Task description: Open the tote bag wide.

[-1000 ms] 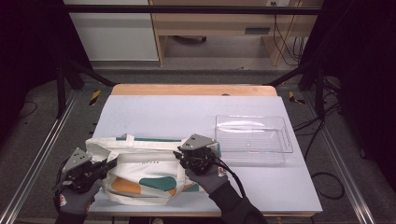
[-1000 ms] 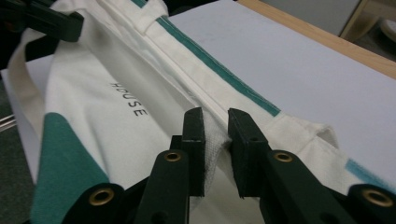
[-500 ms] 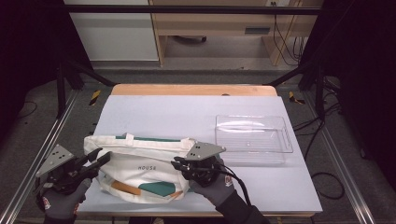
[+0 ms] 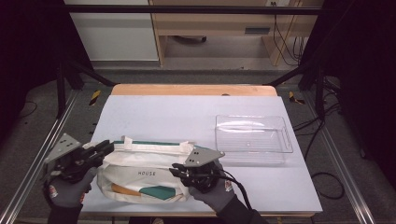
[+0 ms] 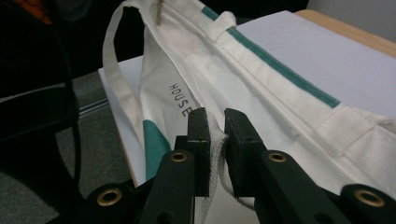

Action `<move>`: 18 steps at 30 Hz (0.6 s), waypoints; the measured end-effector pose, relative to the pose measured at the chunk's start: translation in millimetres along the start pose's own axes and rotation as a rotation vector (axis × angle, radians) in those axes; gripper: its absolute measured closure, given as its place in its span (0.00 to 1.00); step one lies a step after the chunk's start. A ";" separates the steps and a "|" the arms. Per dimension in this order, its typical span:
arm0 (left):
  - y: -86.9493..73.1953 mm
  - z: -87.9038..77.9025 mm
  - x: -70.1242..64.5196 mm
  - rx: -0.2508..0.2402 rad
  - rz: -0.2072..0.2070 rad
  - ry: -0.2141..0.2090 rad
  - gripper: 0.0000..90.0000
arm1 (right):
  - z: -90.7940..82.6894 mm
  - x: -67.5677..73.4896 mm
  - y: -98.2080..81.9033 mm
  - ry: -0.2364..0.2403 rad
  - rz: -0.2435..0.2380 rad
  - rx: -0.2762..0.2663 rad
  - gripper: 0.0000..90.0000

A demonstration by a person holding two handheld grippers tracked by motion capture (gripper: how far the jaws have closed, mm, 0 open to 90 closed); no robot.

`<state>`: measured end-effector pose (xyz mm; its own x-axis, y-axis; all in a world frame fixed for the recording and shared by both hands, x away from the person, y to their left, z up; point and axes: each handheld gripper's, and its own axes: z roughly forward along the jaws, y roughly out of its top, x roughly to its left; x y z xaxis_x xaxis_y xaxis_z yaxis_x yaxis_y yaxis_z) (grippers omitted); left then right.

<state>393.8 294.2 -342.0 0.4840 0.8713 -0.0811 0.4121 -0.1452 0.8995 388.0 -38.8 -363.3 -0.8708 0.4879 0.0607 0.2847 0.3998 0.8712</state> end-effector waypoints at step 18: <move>-65.7 16.4 -2.7 0.242 0.018 -0.014 0.94 | -8.6 2.4 -27.0 0.050 0.089 -0.042 0.76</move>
<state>378.1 293.6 -407.9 0.5026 0.8614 -0.0736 0.5758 -0.2700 0.7717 374.7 -55.0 -382.5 -0.8624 0.4797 0.1619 0.3454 0.3237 0.8808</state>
